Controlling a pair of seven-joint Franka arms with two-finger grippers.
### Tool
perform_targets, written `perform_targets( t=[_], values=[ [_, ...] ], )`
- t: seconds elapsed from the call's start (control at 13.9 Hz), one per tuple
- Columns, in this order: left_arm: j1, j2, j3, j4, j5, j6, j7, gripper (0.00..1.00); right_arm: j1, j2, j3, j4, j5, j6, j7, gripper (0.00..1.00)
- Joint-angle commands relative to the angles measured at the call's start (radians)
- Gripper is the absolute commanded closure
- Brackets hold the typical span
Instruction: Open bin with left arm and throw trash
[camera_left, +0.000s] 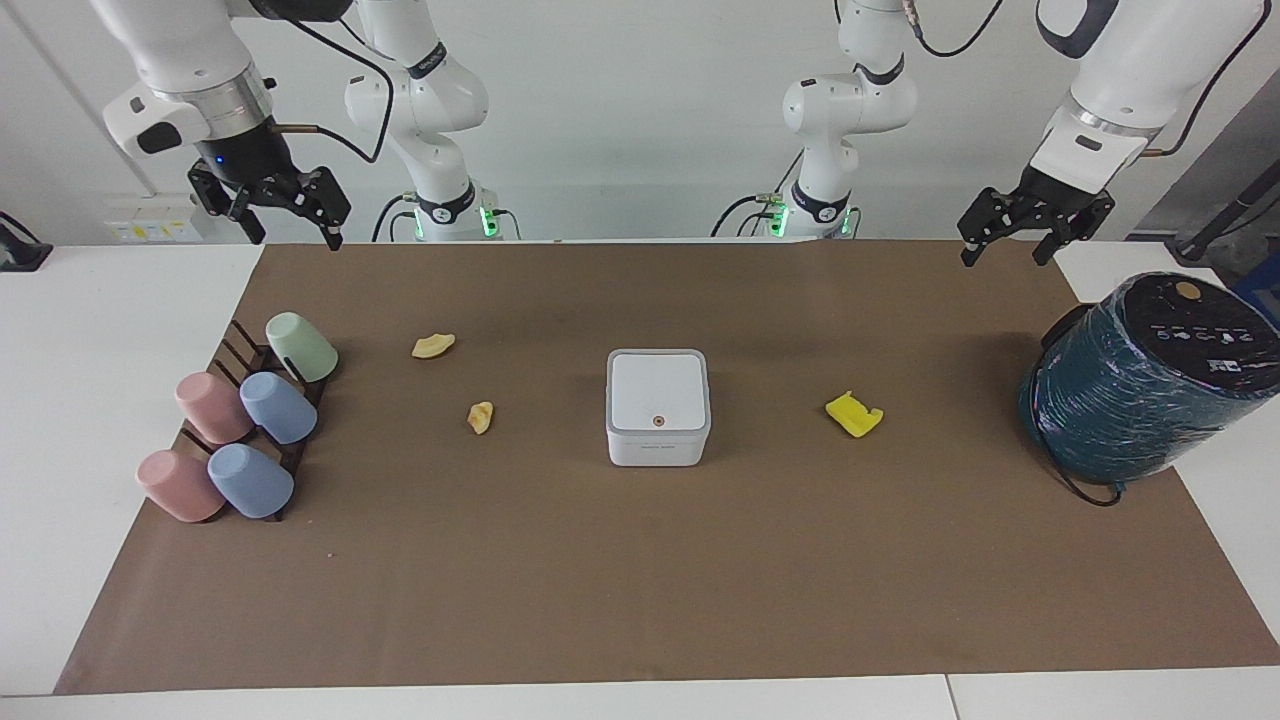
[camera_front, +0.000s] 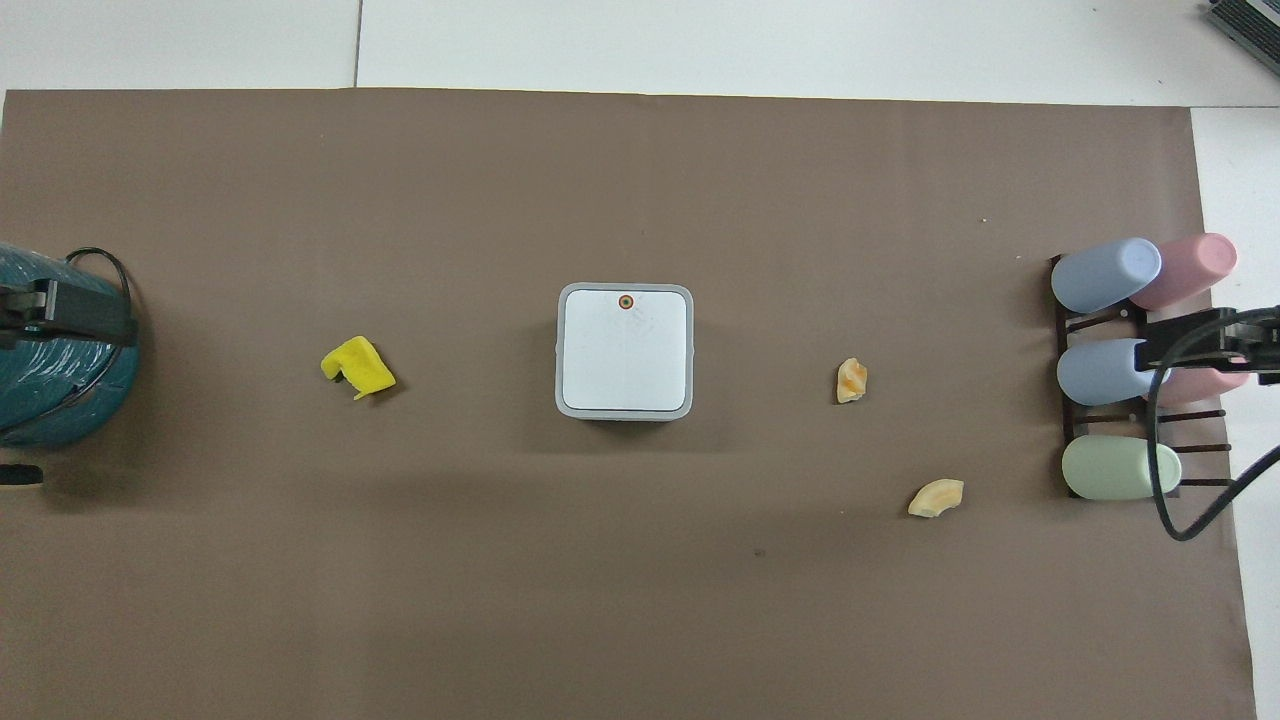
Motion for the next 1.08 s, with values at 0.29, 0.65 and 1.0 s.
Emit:
perform_targets(
  t=[0.29, 0.65, 1.0],
  values=[
    [0.003, -0.026, -0.002, -0.026, 0.017, -0.006, -0.002, 0.0, -0.007, -0.025, 0.009, -0.038, -0.007, 0.006, 0.039, 0.0],
    [0.003, -0.026, -0.002, -0.026, 0.017, -0.006, -0.002, 0.0, -0.007, -0.105, 0.009, -0.247, -0.005, 0.09, 0.186, 0.0],
    [-0.011, -0.027, -0.01, -0.026, 0.017, -0.013, 0.001, 0.0, 0.022, -0.165, 0.014, -0.51, 0.004, 0.302, 0.347, 0.0]
  ],
)
